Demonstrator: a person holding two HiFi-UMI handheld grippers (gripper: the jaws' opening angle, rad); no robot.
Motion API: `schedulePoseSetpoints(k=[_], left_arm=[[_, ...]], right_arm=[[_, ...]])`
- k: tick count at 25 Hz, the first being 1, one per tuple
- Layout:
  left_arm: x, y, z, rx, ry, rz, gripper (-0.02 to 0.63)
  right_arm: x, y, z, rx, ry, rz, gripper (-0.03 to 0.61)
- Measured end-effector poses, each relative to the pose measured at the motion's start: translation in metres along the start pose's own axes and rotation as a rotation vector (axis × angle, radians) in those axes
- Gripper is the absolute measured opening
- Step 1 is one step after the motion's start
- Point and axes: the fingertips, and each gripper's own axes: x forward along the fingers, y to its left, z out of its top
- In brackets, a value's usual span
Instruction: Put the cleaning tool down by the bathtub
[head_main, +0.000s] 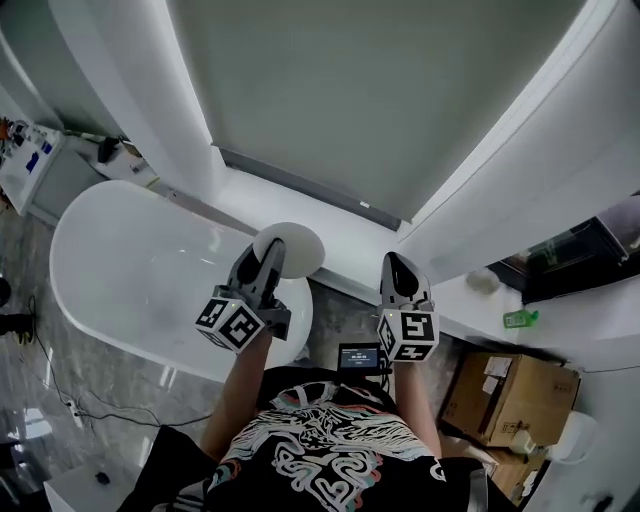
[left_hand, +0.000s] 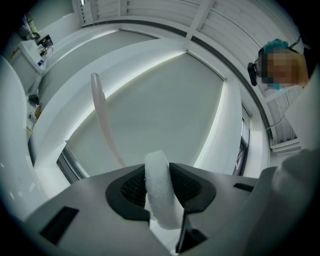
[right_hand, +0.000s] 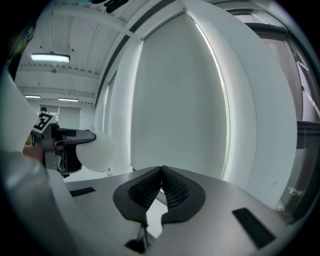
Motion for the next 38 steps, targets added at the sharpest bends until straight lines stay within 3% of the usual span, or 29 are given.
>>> schedulePoseSetpoints(k=[7,20,30,38], left_arm=[[0.014,0.032,0.018,-0.021,0.017,-0.004,0.129],[0.024,0.036,0.023,-0.038,0.014,-0.023,0.129],[0.045,0.041,0.025,-0.024,0.02,-0.018,0.129],[0.058,0.058,0.016,-0.066,0.026,0.001,0.129]], right_arm=[[0.024,0.007,0.002,0.01,0.013,-0.032,0.028],[0.035,0.008,0.014,0.01,-0.026,-0.022,0.028],[0.062,-0.006,0.012,0.035,-0.02,-0.019,0.026],[0.081,-0.006,-0.002,0.045,0.017,0.003,0.028]])
